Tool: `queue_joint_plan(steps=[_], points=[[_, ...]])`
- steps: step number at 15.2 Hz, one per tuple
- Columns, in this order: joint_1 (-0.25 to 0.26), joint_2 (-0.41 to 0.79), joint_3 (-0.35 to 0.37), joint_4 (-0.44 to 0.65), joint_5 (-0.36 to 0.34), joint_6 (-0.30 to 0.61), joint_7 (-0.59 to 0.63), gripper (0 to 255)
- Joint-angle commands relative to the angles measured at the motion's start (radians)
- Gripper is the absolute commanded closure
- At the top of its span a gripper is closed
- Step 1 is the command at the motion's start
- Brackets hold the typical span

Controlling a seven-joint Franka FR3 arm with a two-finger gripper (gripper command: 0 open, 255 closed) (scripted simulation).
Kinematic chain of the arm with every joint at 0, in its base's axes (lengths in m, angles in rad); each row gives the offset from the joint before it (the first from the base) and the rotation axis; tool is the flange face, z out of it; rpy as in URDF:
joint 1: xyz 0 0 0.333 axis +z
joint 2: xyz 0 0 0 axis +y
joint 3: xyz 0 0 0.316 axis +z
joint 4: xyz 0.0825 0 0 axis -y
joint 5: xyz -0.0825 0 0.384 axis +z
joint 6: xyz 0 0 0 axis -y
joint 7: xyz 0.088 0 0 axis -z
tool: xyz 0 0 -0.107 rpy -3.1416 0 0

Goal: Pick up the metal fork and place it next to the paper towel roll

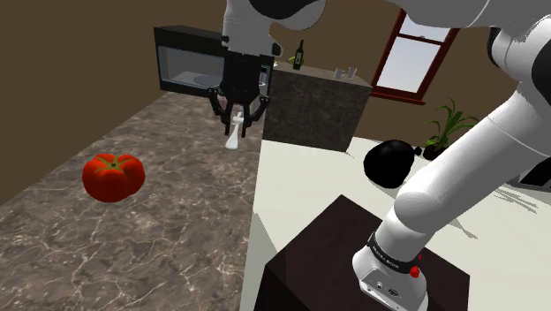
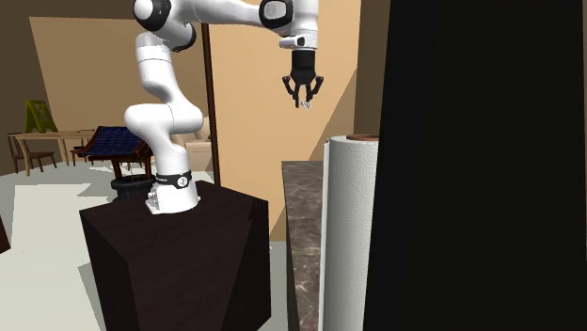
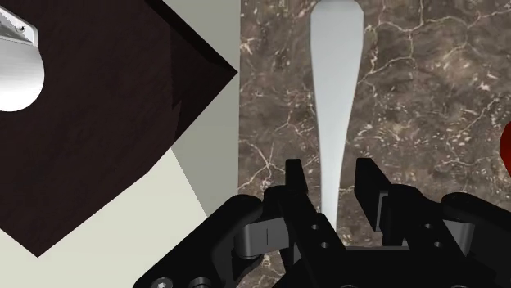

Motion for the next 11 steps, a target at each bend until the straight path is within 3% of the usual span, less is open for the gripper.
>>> queue_joint_plan(steps=[1, 8, 11], points=[[-0.001, 0.002, -0.002, 0.028, -0.003, -0.026, 0.005, 255], [-0.006, 0.011, -0.008, 0.126, -0.011, -0.115, 0.021, 255], [-0.034, 0.048, -0.042, 0.155, -0.039, -0.123, -0.034, 255]])
